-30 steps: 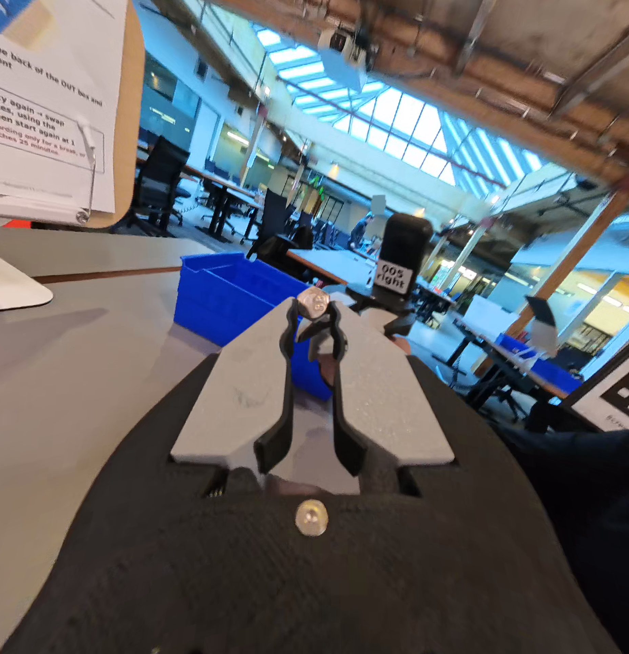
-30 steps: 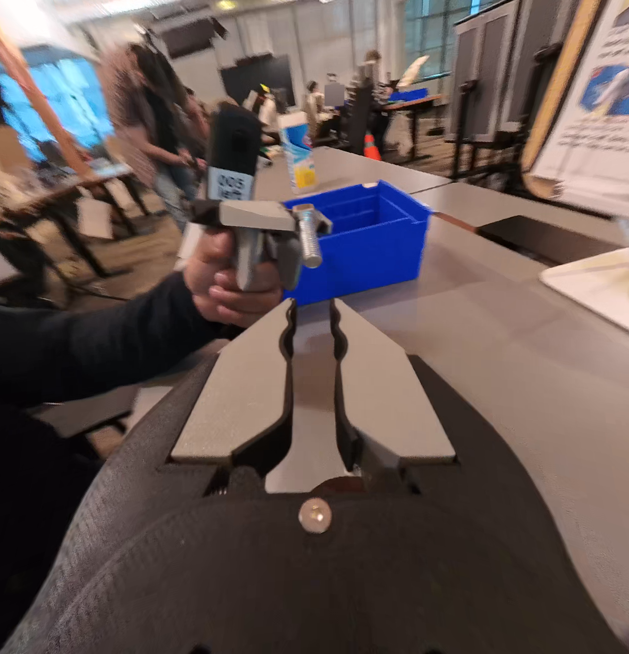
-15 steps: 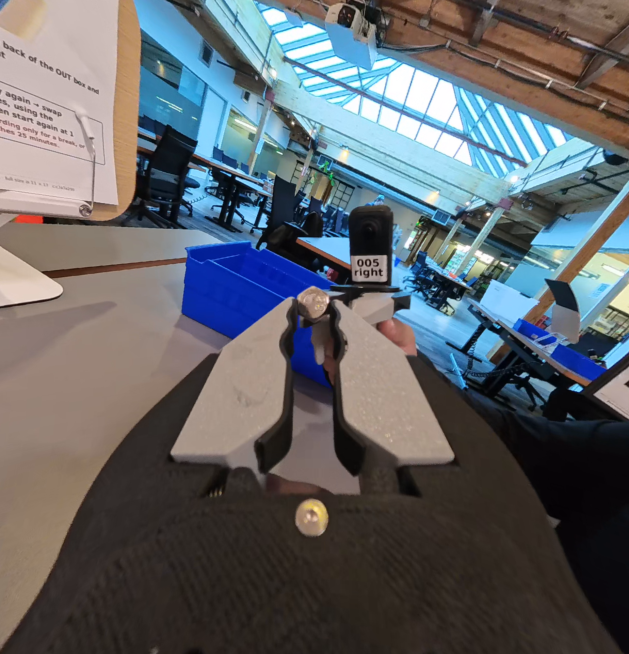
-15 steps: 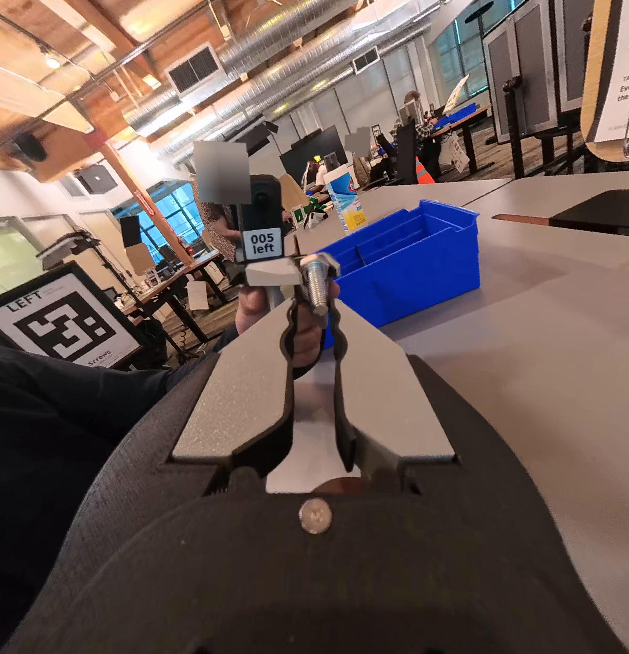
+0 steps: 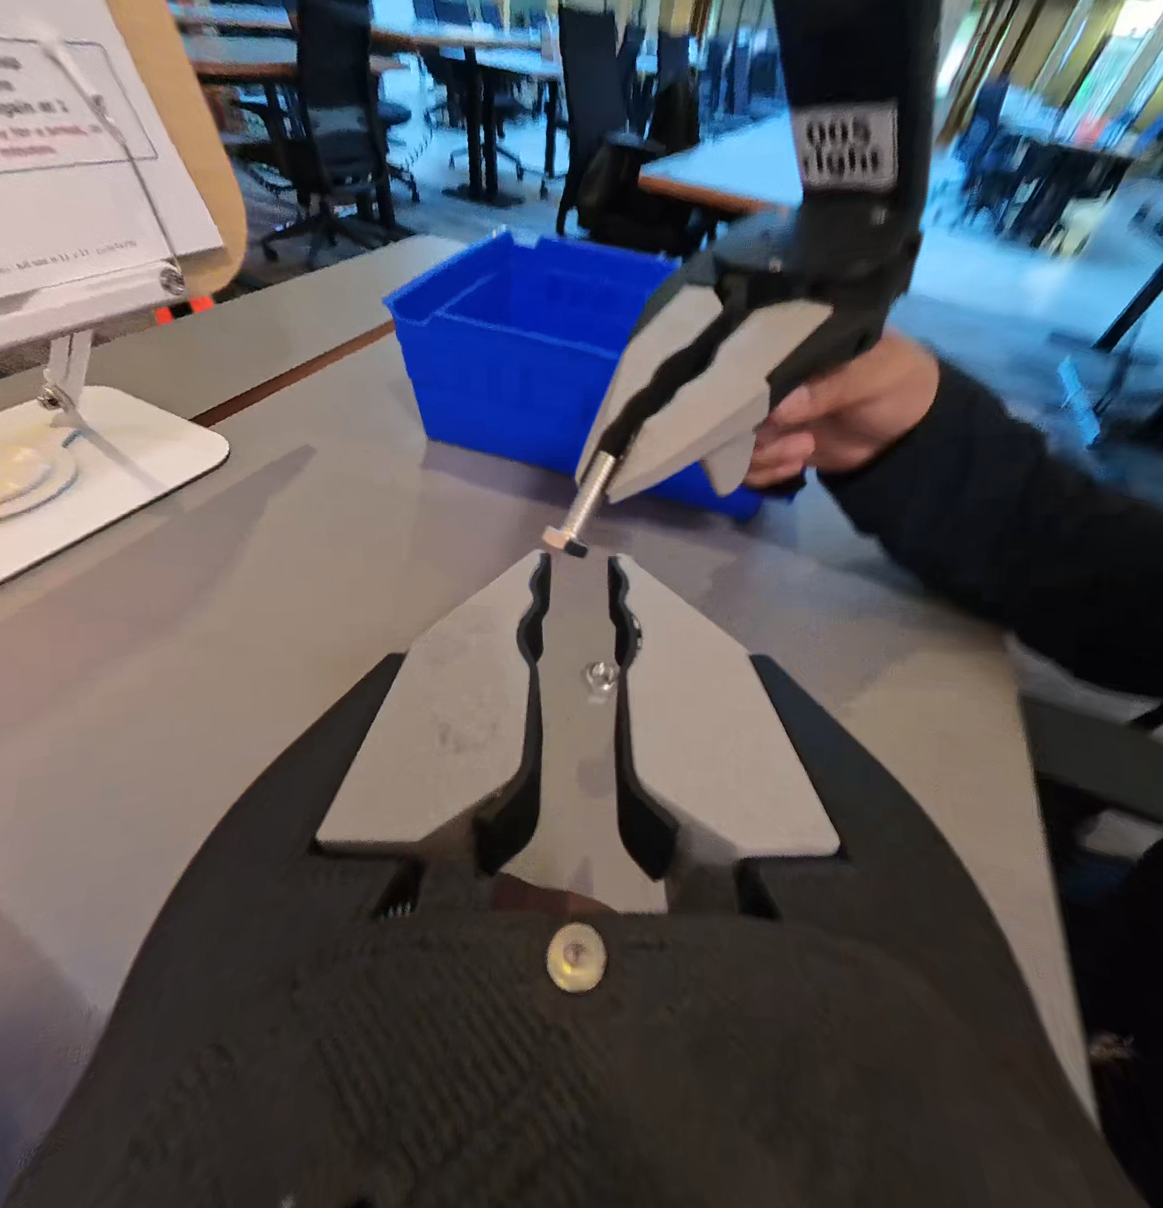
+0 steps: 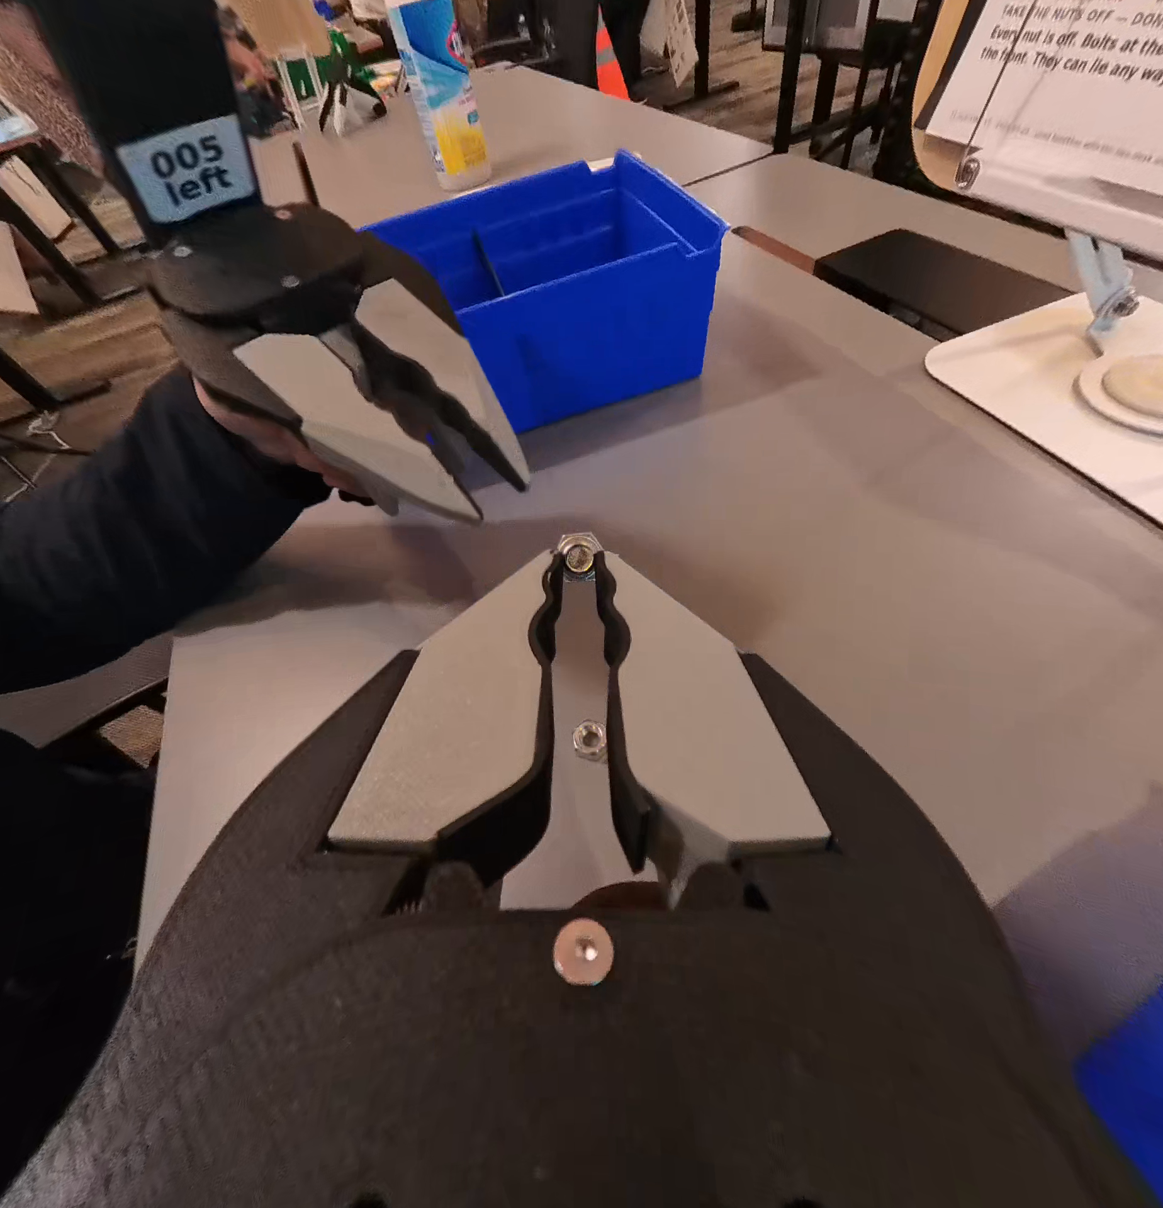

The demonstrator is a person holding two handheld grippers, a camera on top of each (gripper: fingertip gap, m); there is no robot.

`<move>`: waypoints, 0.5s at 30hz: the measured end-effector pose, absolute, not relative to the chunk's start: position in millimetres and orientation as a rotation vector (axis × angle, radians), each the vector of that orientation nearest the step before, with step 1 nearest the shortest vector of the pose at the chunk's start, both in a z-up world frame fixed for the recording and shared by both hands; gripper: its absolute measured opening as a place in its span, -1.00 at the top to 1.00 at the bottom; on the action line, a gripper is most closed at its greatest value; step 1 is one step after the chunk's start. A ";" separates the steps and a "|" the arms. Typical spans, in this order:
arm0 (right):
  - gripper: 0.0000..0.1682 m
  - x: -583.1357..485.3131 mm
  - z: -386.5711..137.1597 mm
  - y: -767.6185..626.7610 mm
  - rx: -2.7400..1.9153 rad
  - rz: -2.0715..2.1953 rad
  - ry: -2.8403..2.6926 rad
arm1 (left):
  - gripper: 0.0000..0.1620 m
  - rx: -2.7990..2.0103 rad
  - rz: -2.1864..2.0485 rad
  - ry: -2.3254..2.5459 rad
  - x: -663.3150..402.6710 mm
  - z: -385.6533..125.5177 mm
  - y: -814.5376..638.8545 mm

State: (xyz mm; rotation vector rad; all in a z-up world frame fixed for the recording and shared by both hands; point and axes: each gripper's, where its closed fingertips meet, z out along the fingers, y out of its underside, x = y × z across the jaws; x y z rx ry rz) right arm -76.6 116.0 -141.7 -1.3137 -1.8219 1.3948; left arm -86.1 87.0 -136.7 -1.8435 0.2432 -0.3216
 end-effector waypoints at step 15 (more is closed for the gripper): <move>0.93 -77.9 -159.4 94.5 -1.321 1.379 -1.940 | 0.94 -1.947 -0.084 0.431 -76.1 -169.3 94.4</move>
